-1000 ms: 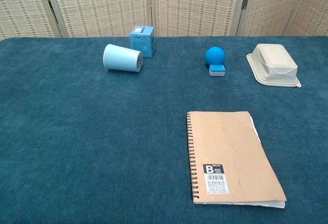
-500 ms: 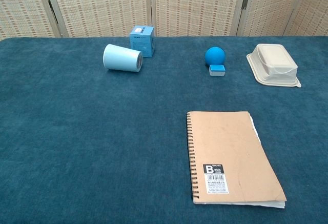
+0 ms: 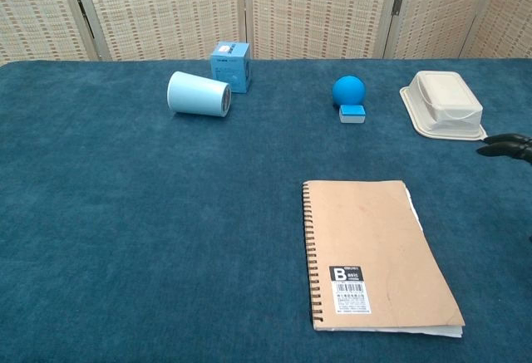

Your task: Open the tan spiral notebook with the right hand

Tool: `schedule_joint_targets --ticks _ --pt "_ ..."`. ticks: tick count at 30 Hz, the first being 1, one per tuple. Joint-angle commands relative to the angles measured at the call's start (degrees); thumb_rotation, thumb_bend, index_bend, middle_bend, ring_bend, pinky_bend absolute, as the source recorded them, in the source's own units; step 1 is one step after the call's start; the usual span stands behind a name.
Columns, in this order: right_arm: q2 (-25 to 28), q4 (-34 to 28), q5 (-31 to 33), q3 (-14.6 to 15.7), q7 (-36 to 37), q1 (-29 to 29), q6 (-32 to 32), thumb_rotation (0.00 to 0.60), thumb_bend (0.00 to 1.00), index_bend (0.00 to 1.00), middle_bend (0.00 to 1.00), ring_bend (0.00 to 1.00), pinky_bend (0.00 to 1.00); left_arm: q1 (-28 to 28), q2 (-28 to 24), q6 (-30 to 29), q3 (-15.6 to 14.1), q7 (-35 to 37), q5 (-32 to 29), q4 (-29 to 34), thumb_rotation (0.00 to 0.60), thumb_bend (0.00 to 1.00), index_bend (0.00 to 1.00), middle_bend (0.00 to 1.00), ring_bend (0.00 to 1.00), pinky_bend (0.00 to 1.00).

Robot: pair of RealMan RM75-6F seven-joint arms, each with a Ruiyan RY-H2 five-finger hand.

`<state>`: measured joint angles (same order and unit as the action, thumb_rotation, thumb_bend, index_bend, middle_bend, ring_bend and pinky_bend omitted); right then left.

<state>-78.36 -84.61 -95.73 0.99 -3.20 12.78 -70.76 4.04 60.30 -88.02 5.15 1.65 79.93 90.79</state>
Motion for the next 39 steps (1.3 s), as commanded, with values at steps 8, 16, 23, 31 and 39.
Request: schedule_joint_targets --ticks 8,16,23,31,39 --pt "-5.6 -0.3 3.2 -1.6 -9.7 2.6 2.5 0.600 0.35 0.00 0.00 0.00 0.00 -0.7 -0.3 1.0 2.3 1.1 -3.9 -0.6 0.600 0.27 0.08 0.04 0.06 0.14" --pt "-6.6 -1.9 7.1 -2.7 -15.7 4.1 5.2 0.600 0.34 0.00 0.00 0.00 0.00 -1.1 -0.8 1.0 2.4 3.6 -3.2 -1.0 0.600 0.27 0.08 0.04 0.06 0.14" --pt "-9.6 0.6 8.8 -3.1 -15.5 6.8 8.6 0.600 0.31 0.00 0.00 0.00 0.00 -1.6 -1.5 1.2 2.9 7.2 -3.8 -1.3 0.600 0.27 0.09 0.04 0.06 0.14" --pt "-11.3 1.7 9.0 -2.6 -16.0 7.6 8.3 0.600 0.31 0.00 0.00 0.00 0.00 -1.8 -2.0 2.2 3.8 6.9 -6.4 -1.0 0.600 0.27 0.09 0.04 0.06 0.14" --pt "-11.7 2.3 10.3 -2.2 -16.8 7.9 8.2 0.600 0.31 0.00 0.00 0.00 0.00 -1.8 -2.2 2.6 3.7 6.6 -6.2 -0.7 0.600 0.27 0.09 0.04 0.06 0.14"
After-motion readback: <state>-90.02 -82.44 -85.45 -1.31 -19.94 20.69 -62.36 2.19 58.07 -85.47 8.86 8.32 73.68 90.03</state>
